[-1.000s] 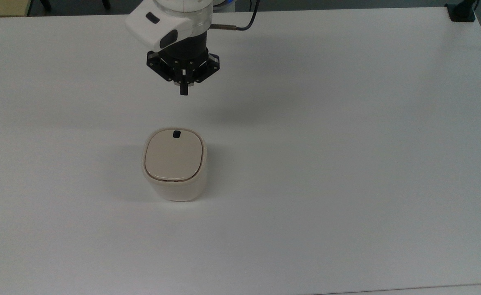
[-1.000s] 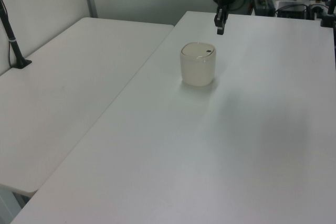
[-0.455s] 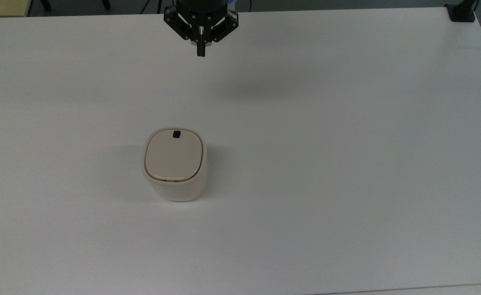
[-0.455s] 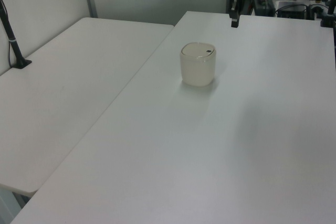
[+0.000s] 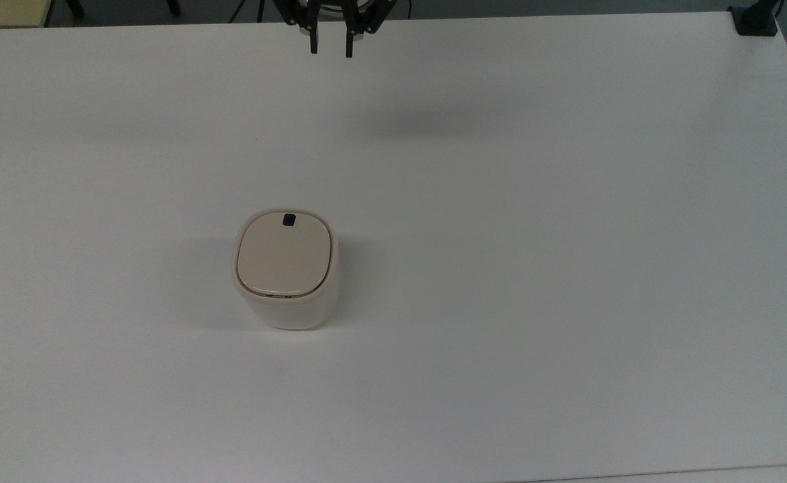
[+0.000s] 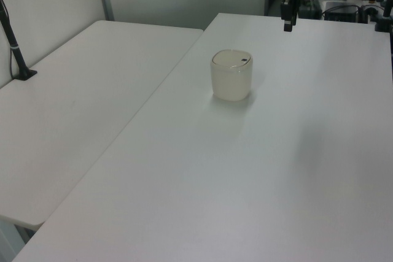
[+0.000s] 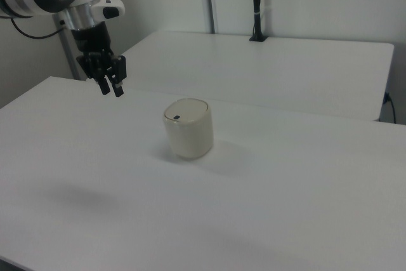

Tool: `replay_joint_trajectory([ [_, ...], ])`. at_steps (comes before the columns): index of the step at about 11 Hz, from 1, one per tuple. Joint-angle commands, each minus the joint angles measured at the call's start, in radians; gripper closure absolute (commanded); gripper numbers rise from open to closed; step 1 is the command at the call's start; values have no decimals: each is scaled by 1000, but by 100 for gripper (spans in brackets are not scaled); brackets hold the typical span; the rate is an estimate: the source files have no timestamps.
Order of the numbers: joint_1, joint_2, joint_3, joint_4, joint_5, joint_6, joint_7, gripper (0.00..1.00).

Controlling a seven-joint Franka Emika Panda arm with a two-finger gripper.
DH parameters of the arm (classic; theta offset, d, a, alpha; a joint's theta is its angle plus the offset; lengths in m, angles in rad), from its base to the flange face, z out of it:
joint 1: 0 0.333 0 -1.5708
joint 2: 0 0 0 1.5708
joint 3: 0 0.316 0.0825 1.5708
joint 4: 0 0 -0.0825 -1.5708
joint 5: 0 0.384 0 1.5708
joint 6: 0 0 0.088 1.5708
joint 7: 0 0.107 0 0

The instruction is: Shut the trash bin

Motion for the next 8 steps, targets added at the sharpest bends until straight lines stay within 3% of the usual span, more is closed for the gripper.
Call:
replay_joint_trajectory([
  [1,5,-24,-8,-31,7,-9,14,0],
  [8,-3,-15,-12,-15,17,2,9,0],
])
